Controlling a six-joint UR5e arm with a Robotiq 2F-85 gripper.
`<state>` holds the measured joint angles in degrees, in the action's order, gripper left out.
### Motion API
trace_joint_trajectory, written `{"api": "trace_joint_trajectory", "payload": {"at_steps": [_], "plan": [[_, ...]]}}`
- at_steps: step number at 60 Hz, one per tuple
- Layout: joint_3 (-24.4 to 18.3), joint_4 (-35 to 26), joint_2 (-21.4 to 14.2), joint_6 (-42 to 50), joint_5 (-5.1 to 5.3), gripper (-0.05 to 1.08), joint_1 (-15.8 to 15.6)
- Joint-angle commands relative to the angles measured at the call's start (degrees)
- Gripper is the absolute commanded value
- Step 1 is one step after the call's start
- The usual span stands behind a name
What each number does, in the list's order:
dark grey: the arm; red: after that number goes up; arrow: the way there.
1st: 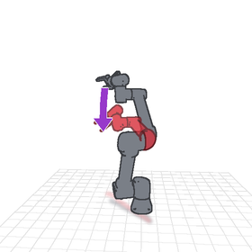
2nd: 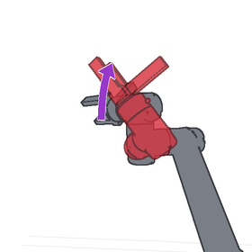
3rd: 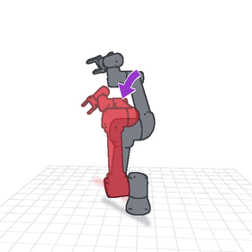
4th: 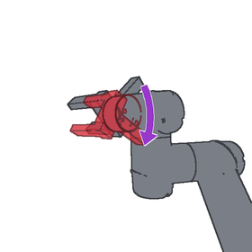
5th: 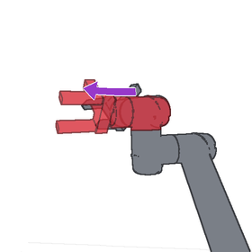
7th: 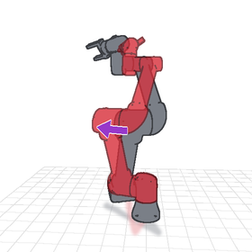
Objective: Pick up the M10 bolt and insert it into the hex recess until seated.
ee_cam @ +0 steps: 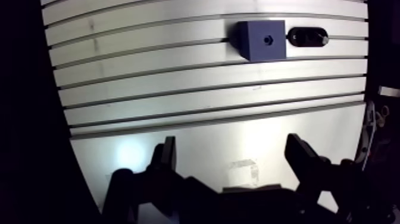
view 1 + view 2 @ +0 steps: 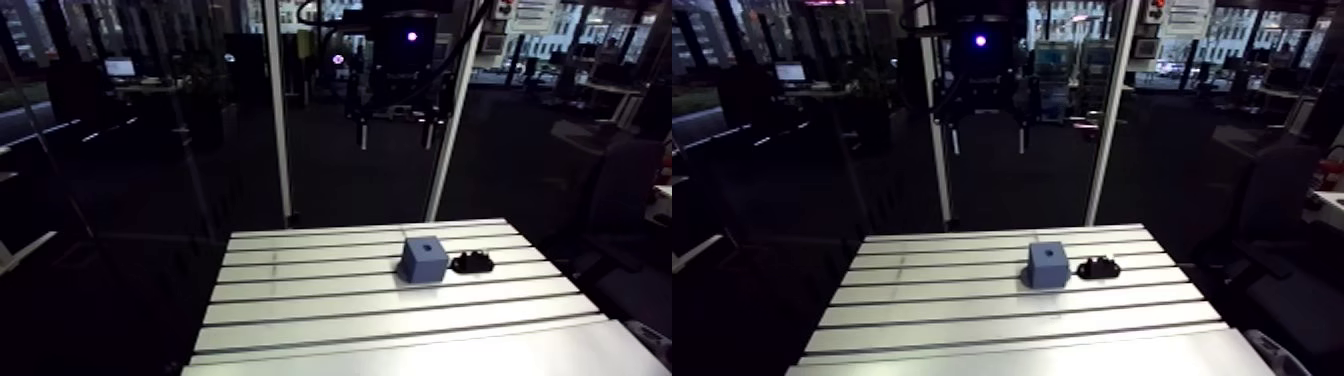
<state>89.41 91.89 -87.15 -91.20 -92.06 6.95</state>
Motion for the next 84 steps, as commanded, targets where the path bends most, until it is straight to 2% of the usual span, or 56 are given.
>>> {"api": "trace_joint_trajectory", "payload": {"at_steps": [1,52,60,64,68,77,84], "plan": [[-3.59,-1.23,2.65,-3.60,-1.50,0.01,3.69],[-2.80,-1.99,1.86,-5.89,-1.50,0.01,3.78],[-2.55,0.26,2.45,-10.43,-1.92,0.01,4.20],[-2.29,0.76,2.55,-12.06,-2.73,0.01,4.21],[-1.68,1.14,2.31,-13.46,-3.97,0.01,5.21],[-1.32,1.95,2.30,-14.26,-4.13,0.01,6.44],[-0.25,4.87,2.30,-16.66,-4.15,0.01,8.16]]}}
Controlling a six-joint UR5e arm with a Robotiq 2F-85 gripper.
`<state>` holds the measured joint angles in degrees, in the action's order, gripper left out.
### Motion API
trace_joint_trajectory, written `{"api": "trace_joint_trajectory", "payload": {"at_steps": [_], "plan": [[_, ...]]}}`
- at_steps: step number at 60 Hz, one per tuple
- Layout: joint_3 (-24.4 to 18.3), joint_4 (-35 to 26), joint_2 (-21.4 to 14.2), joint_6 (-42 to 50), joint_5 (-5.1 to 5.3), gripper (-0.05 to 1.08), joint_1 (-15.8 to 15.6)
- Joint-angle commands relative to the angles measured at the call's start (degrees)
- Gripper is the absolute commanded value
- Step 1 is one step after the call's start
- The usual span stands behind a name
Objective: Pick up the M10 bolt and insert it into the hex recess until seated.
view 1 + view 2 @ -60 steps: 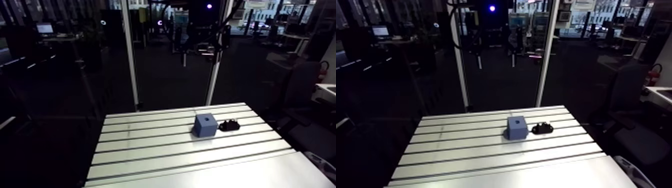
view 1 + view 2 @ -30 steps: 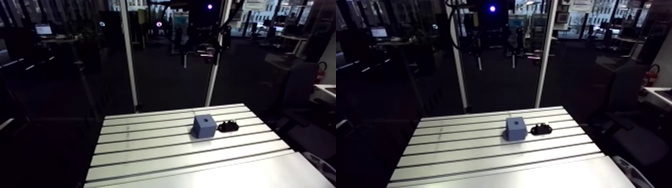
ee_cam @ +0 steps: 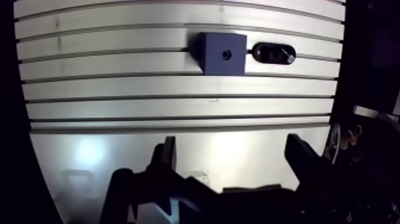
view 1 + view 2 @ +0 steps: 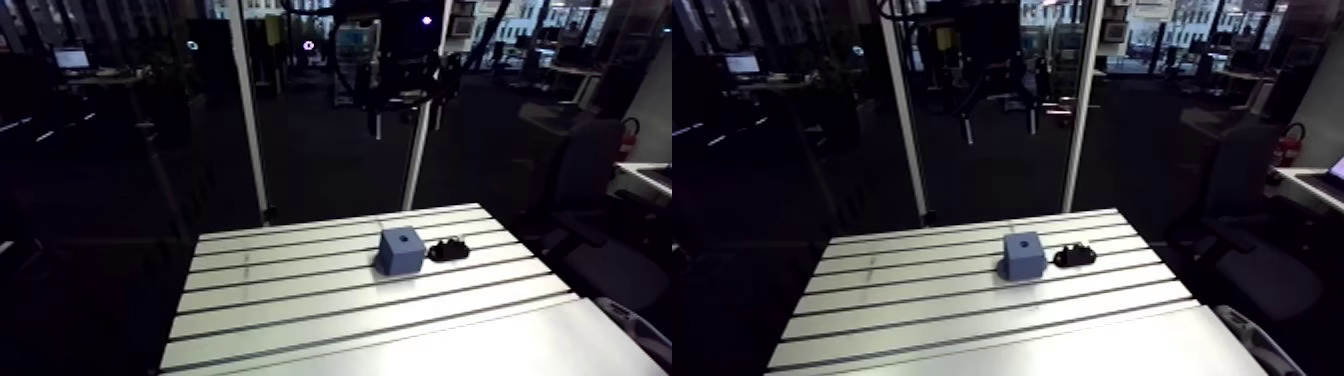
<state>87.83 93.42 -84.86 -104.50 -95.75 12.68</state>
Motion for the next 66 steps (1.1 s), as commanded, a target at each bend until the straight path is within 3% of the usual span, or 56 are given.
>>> {"api": "trace_joint_trajectory", "payload": {"at_steps": [1,35,40,44,45,49,66], "plan": [[1.78,4.05,0.00,-4.06,-0.45,0.01,3.11],[8.20,14.51,0.18,-8.68,0.17,0.01,8.92],[9.37,16.64,0.27,-11.52,0.89,0.01,11.68],[9.98,17.32,0.90,-12.39,2.07,0.01,13.45],[10.10,17.73,1.41,-12.59,2.77,0.01,14.26],[10.37,18.77,2.23,-12.87,3.63,0.01,15.62],[10.91,21.91,6.04,-13.59,4.02,0.01,17.20]]}}
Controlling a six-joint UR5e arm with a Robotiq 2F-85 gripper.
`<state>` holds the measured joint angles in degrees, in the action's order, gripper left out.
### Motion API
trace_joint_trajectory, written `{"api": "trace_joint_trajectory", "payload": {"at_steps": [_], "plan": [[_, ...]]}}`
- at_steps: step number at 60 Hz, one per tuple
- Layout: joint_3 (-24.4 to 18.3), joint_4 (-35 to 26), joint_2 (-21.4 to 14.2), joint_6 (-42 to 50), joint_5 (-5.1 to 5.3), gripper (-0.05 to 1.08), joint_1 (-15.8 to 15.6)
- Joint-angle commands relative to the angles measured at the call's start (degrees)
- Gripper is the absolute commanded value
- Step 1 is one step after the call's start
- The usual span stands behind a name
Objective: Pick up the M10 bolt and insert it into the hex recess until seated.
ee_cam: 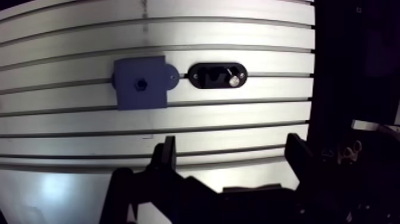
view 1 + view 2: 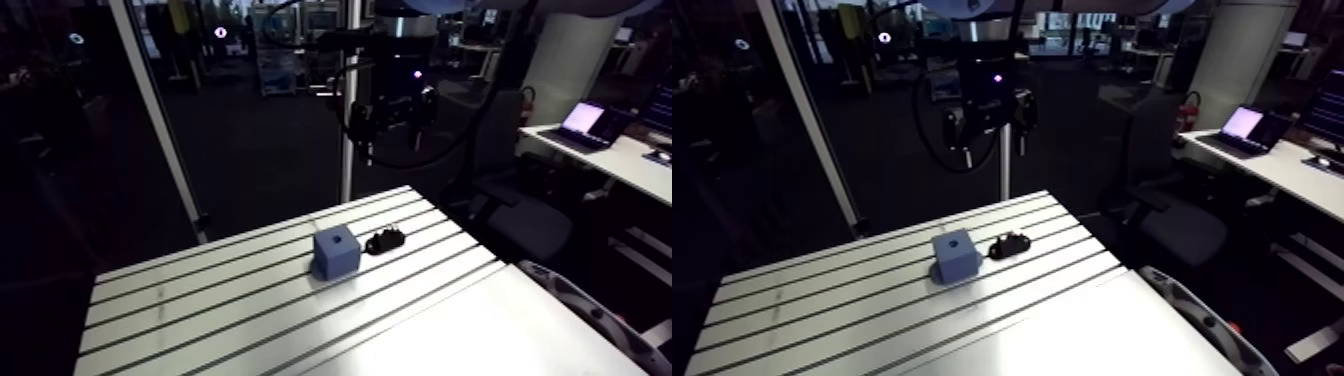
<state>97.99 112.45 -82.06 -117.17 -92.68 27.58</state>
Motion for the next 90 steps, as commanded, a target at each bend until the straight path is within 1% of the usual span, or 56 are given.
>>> {"api": "trace_joint_trajectory", "payload": {"at_steps": [1,2,3,4,5,6,7,8,9,11,15,21,25,27,28,29,30,31,32,33,34,39,40,47,60,66,77,90], "plan": [[0.75,2.88,3.24,-0.92,0.95,0.01,2.29],[0.75,3.06,3.87,-0.92,1.34,0.01,2.46],[0.75,3.06,3.87,-0.92,1.34,0.01,2.46],[0.68,3.31,4.41,-0.84,1.85,0.01,2.78],[0.68,3.31,4.41,-0.84,1.85,0.01,2.78],[0.67,3.57,4.94,-0.83,2.37,0.01,3.13],[0.67,3.57,4.94,-0.83,2.37,0.01,3.13],[0.67,3.84,5.39,-0.83,2.82,0.01,3.40],[0.67,3.84,5.39,-0.83,2.82,0.01,3.40],[0.74,4.44,5.96,-0.83,3.56,0.02,4.24],[0.75,4.99,6.48,-0.83,3.85,0.04,4.98],[0.68,6.00,7.85,-0.91,3.78,0.07,5.21],[0.67,6.88,8.57,-1.00,3.54,0.08,5.12],[0.59,7.10,8.93,-1.00,3.52,0.10,5.12],[0.58,7.28,9.28,-1.00,3.52,0.13,5.20],[0.58,7.28,9.28,-1.00,3.52,0.13,5.20],[0.65,7.45,9.70,-1.00,3.52,0.16,5.21],[0.65,7.45,9.70,-1.00,3.52,0.16,5.21],[0.66,7.56,10.07,-1.00,3.44,0.20,5.21],[0.66,7.56,10.07,-1.00,3.44,0.20,5.21],[0.74,7.72,10.42,-1.00,3.51,0.22,5.21],[0.75,8.16,10.88,-1.00,3.52,0.27,5.21],[0.83,8.33,11.06,-1.00,3.59,0.31,5.21],[0.84,9.20,12.03,-0.99,3.52,0.37,5.21],[0.84,10.30,13.43,-1.09,3.43,0.40,5.21],[0.92,10.30,14.42,-1.00,3.61,0.42,5.56],[1.36,10.39,14.44,-1.00,3.61,0.43,5.56],[2.31,11.67,14.53,-1.09,3.52,0.47,5.56]]}}
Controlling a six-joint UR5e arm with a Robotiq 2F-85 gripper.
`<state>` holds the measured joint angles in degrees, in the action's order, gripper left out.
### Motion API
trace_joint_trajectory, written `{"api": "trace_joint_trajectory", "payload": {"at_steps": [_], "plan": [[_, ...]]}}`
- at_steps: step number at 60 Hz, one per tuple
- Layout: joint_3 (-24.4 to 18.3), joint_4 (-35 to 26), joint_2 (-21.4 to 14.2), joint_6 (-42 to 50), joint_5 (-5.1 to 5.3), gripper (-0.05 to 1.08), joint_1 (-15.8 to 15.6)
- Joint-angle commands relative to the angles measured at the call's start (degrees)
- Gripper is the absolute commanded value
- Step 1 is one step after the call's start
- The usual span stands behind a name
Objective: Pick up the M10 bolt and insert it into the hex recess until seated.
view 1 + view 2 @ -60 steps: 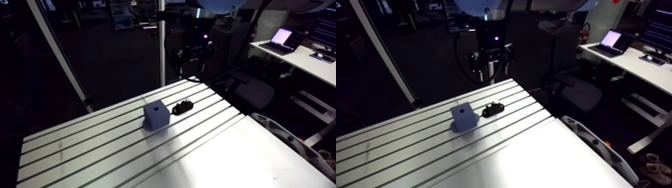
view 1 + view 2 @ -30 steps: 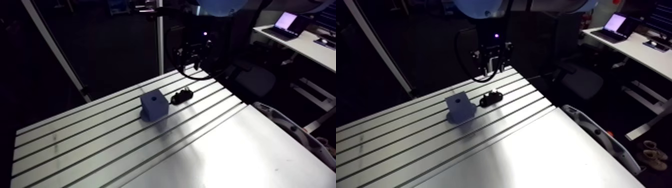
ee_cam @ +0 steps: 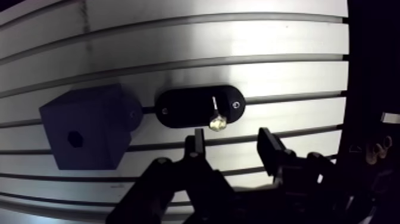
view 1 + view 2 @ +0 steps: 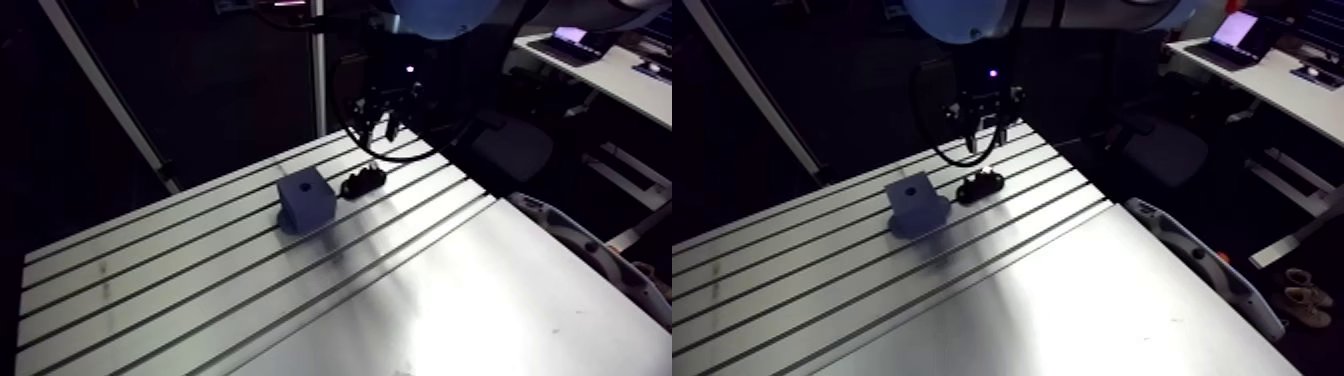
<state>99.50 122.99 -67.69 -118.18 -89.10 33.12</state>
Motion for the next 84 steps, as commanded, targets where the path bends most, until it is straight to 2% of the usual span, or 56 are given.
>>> {"api": "trace_joint_trajectory", "payload": {"at_steps": [1,19,27,45,84], "plan": [[1.05,1.31,0.08,-0.01,-0.13,0.48,0.03],[3.23,1.59,0.06,0.95,-0.15,0.50,0.19],[4.50,5.68,-0.02,0.64,-0.17,0.51,0.20],[4.86,6.17,0.06,0.46,0.28,0.54,0.47],[5.58,7.22,0.76,0.52,0.29,0.54,0.47]]}}
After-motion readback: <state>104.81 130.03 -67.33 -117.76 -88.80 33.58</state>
